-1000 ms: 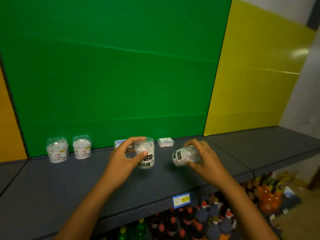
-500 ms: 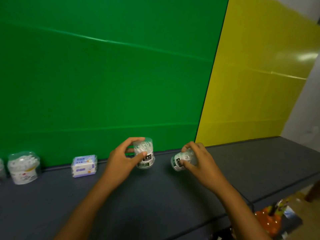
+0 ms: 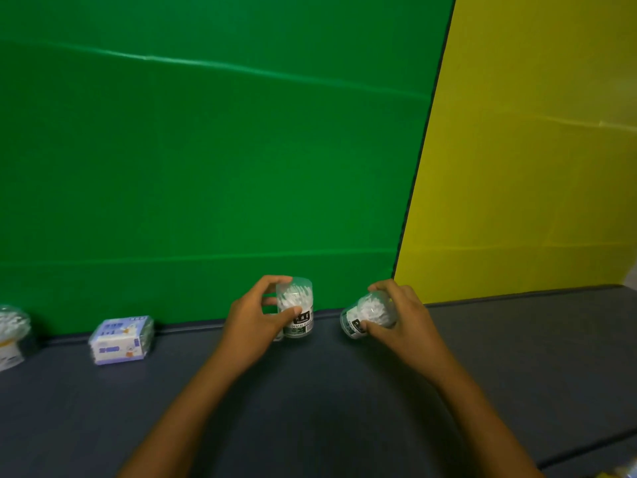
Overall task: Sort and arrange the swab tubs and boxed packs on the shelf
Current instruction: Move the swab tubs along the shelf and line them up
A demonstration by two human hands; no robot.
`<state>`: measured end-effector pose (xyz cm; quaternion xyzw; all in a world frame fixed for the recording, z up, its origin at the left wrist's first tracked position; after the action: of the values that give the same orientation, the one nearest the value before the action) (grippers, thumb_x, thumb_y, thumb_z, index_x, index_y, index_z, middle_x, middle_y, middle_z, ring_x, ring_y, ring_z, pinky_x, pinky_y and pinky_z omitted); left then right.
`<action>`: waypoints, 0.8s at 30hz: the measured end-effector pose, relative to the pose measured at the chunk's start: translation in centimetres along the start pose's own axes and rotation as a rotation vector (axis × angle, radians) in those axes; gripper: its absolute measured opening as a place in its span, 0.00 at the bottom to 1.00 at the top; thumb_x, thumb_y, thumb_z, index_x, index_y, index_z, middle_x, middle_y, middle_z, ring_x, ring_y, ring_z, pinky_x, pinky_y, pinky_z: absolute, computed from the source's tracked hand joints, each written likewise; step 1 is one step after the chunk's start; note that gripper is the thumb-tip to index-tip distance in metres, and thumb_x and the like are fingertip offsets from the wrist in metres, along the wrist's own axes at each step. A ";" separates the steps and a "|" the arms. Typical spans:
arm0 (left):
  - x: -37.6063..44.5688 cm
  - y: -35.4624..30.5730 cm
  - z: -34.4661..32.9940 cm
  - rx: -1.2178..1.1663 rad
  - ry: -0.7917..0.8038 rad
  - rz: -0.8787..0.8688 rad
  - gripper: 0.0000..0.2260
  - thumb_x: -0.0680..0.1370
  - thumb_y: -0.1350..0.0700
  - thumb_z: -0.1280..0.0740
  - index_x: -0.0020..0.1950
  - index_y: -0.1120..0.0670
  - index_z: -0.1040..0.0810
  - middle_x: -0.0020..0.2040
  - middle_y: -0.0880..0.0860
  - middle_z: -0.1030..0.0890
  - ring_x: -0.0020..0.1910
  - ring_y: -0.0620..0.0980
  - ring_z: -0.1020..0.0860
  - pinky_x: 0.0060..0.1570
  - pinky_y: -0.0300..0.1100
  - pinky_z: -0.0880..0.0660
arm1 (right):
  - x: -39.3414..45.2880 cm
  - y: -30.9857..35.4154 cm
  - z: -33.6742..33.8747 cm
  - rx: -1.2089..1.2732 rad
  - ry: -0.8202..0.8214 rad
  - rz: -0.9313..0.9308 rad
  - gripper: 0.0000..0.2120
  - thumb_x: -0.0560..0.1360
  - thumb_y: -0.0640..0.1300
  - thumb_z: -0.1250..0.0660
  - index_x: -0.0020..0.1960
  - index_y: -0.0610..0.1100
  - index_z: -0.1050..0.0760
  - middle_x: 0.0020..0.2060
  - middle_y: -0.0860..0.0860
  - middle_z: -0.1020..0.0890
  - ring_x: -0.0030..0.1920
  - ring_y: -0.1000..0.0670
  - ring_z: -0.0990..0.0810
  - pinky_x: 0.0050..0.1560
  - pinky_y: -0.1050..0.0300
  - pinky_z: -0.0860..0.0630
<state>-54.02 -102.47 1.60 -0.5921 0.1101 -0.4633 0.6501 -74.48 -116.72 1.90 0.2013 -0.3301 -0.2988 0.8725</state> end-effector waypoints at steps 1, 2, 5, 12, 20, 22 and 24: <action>0.2 0.2 -0.7 0.005 -0.014 0.013 0.18 0.70 0.62 0.25 0.56 0.49 0.23 0.50 0.43 0.20 0.47 0.37 0.23 0.35 0.29 0.25 | 0.6 -0.7 0.0 0.009 0.013 0.006 0.25 0.70 0.48 0.23 0.63 0.58 0.31 0.56 0.51 0.29 0.55 0.53 0.28 0.48 0.72 0.31; 0.4 0.4 -1.3 0.013 -0.027 0.023 0.18 0.70 0.62 0.25 0.56 0.49 0.24 0.50 0.43 0.20 0.47 0.37 0.23 0.35 0.29 0.25 | 1.2 -1.4 -0.1 0.016 0.025 0.014 0.25 0.71 0.48 0.24 0.63 0.59 0.30 0.56 0.51 0.29 0.55 0.53 0.28 0.50 0.69 0.30; 1.2 1.2 -3.4 0.047 -0.071 0.037 0.18 0.71 0.62 0.25 0.56 0.47 0.24 0.52 0.47 0.20 0.46 0.39 0.22 0.35 0.28 0.25 | 2.8 -3.1 -0.2 0.037 0.056 0.054 0.26 0.71 0.48 0.24 0.66 0.59 0.30 0.55 0.51 0.30 0.55 0.53 0.28 0.54 0.63 0.29; 2.5 4.4 -8.2 0.127 -0.142 0.070 0.19 0.71 0.64 0.26 0.57 0.46 0.24 0.58 0.51 0.26 0.51 0.44 0.21 0.45 0.26 0.25 | 5.1 -7.2 -1.3 0.160 -0.046 0.079 0.33 0.70 0.44 0.23 0.70 0.50 0.34 0.61 0.50 0.29 0.60 0.55 0.30 0.60 0.54 0.27; 2.7 6.2 -11.1 0.141 -0.190 0.074 0.21 0.72 0.64 0.27 0.61 0.48 0.24 0.59 0.48 0.25 0.56 0.45 0.22 0.57 0.38 0.23 | 6.0 -9.3 -3.4 0.304 -0.103 0.062 0.34 0.70 0.41 0.24 0.70 0.51 0.36 0.64 0.50 0.26 0.64 0.49 0.27 0.63 0.43 0.26; 2.7 6.2 -11.6 0.148 -0.193 0.057 0.21 0.72 0.64 0.27 0.62 0.48 0.24 0.58 0.47 0.24 0.57 0.44 0.22 0.58 0.39 0.23 | 6.0 -9.7 -3.4 0.334 -0.118 0.051 0.34 0.70 0.41 0.24 0.70 0.51 0.36 0.64 0.50 0.26 0.65 0.49 0.28 0.64 0.43 0.26; 2.7 6.2 -12.1 0.158 -0.192 0.035 0.21 0.73 0.64 0.28 0.63 0.49 0.24 0.59 0.46 0.24 0.57 0.42 0.23 0.59 0.37 0.24 | 6.0 -10.2 -3.5 0.349 -0.130 0.044 0.33 0.70 0.40 0.24 0.70 0.50 0.36 0.64 0.50 0.27 0.65 0.50 0.28 0.63 0.43 0.25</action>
<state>-57.93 -113.36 -6.02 -0.5785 0.0210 -0.4003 0.7104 -72.42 -127.60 -3.39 0.3226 -0.4369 -0.2302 0.8075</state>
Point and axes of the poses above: each hand's wrist, its own x-axis towards the middle knuckle, its own z-axis out of the back of the hand, y = z × x, the point moved 7 cm from there along x, towards the middle knuckle
